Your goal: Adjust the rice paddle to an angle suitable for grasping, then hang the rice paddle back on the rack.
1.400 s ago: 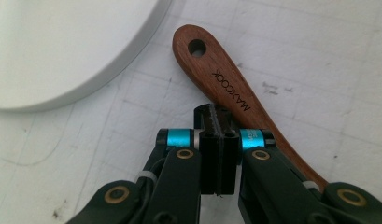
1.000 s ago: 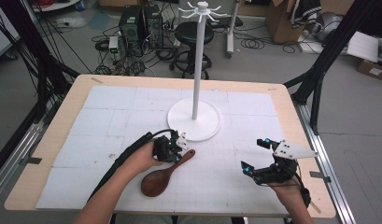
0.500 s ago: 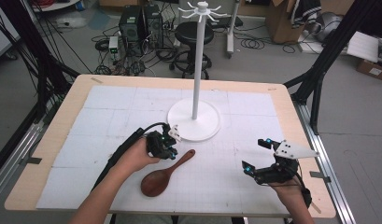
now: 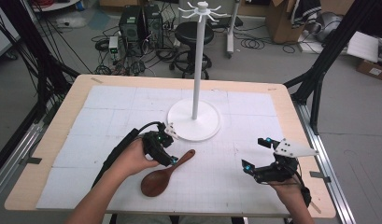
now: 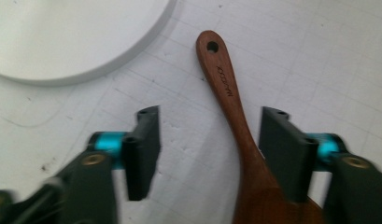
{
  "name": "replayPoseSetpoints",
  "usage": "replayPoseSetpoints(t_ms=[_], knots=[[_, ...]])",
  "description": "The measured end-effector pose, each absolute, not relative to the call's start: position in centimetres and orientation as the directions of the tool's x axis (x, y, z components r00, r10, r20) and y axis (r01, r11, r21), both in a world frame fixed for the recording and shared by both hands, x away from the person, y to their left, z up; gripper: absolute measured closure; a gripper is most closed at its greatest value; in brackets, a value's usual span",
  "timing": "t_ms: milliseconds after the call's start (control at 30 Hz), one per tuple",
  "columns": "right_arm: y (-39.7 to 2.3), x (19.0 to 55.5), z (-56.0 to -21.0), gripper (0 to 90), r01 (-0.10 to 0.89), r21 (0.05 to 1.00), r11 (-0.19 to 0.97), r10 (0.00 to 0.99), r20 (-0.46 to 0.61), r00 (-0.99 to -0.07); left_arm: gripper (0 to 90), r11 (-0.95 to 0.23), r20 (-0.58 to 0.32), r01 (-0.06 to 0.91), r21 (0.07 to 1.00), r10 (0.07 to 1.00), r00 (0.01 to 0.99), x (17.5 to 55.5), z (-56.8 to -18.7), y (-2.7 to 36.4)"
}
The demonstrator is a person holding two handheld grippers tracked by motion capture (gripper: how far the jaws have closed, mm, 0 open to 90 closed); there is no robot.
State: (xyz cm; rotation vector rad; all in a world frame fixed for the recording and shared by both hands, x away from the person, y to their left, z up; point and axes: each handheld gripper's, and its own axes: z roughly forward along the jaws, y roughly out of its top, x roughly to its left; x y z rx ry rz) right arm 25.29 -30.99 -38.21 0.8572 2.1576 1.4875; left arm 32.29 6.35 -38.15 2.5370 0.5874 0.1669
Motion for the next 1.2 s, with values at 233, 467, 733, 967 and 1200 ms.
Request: replayPoseSetpoints(t_ms=[233, 467, 733, 967, 1200], knots=[[-31.0, 25.5, -38.4, 0.5, 0.278, 0.926, 0.256, 0.673, 0.036, -0.739, 5.7, -0.749, -0.059, 0.394, 0.533, 0.431, 0.900, 31.9, -37.7, 6.5], [-31.0, 25.6, -38.4, 0.5, 0.281, 0.924, 0.260, 0.669, 0.037, -0.742, 5.8, -0.752, -0.070, 0.421, 0.506, 0.451, 0.890, 31.9, -37.7, 6.6], [-31.2, 25.5, -38.5, 0.5, 0.283, 0.924, 0.259, 0.671, 0.038, -0.740, 7.1, -0.771, -0.057, 0.431, 0.469, 0.460, 0.886, 32.0, -38.4, 5.9], [-31.3, 25.6, -38.8, 0.5, 0.292, 0.918, 0.269, 0.669, 0.040, -0.742, 7.0, -0.773, -0.062, 0.446, 0.451, 0.472, 0.880, 32.1, -38.8, 5.4], [-31.4, 25.5, -38.7, 0.5, 0.292, 0.919, 0.267, 0.670, 0.040, -0.741, 7.1, -0.789, -0.052, 0.455, 0.413, 0.478, 0.877, 32.2, -39.5, 4.6]])
